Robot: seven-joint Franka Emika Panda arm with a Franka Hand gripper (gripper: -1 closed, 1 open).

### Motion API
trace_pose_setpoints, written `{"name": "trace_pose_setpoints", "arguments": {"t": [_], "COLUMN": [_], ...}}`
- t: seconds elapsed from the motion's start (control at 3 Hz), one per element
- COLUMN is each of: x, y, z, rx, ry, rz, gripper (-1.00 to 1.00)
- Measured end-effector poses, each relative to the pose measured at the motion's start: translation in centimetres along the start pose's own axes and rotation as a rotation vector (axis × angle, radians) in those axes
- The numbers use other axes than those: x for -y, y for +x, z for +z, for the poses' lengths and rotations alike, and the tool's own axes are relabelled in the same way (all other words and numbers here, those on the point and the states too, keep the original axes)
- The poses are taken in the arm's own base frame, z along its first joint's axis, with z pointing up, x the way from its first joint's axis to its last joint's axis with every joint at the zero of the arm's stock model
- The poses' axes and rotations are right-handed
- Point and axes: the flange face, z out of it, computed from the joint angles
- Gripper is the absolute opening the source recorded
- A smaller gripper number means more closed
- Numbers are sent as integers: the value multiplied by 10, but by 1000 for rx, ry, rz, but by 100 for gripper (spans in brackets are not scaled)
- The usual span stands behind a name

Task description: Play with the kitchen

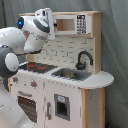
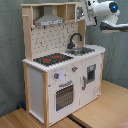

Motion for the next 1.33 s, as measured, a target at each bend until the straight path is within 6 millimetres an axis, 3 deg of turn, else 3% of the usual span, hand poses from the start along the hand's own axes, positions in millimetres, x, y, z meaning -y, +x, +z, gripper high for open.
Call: {"name": "trace_pose_setpoints", "arguments": {"t": [0.67,1.33], "x": [5,-11], "y": [17,17], "z": [32,71], "rx": [-34,-28], "ry": [57,104], "rz": [26,92], "gripper": [-100,-100]}}
